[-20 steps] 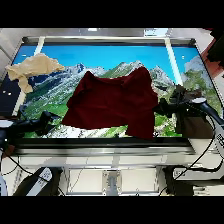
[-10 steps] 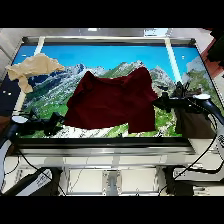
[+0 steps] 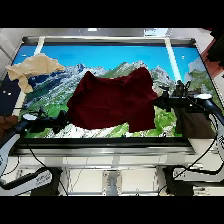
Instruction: Fold the shirts.
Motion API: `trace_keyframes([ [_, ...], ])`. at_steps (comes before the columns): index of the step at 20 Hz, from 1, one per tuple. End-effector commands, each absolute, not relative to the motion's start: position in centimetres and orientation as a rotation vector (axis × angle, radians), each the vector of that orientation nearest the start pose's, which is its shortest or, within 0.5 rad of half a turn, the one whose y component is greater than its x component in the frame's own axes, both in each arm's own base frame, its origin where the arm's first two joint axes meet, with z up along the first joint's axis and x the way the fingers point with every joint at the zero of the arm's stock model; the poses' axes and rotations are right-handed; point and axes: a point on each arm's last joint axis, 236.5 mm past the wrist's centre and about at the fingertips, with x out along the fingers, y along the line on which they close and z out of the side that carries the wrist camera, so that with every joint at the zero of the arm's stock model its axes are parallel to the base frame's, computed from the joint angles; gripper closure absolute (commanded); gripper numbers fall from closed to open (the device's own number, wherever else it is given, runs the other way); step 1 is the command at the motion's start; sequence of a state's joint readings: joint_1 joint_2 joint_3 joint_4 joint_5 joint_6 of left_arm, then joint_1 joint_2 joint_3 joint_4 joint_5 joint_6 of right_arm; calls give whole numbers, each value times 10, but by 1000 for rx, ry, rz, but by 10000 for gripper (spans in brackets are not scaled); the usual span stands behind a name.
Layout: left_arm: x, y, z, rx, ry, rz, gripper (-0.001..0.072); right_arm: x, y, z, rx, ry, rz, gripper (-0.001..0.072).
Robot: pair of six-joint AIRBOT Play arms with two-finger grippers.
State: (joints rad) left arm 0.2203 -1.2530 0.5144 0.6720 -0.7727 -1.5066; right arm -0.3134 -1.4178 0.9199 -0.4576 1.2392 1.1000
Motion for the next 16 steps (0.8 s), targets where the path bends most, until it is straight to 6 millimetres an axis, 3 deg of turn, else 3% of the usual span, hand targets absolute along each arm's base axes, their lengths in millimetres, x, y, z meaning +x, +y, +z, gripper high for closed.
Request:
trace_keyframes([
  [1, 328, -71, -104, -1073, 1238, 53, 694, 378, 91, 10, 950, 1160, 572, 683],
  [2, 338, -72, -93, -1060, 1212, 18, 694, 378, 92, 18, 934, 1136, 583, 684],
  [4, 372, -77, -41, -986, 1080, -138, 694, 379, 90, 46, 859, 1067, 603, 685],
  [7, 408, -82, 92, -823, 780, -354, 694, 371, 88, 113, 650, 920, 641, 686],
  [9, 404, -82, 192, -692, 562, -434, 694, 360, 90, 175, 513, 767, 647, 687],
  [12, 353, -89, 339, -465, 209, -506, 694, 318, 102, 282, 331, 503, 651, 687],
  [14, 303, -85, 423, -334, -31, -470, 695, 282, 109, 356, 242, 293, 612, 687],
  [16, 244, -67, 500, -221, -281, -357, 695, 243, 104, 428, 158, 66, 509, 688],
])
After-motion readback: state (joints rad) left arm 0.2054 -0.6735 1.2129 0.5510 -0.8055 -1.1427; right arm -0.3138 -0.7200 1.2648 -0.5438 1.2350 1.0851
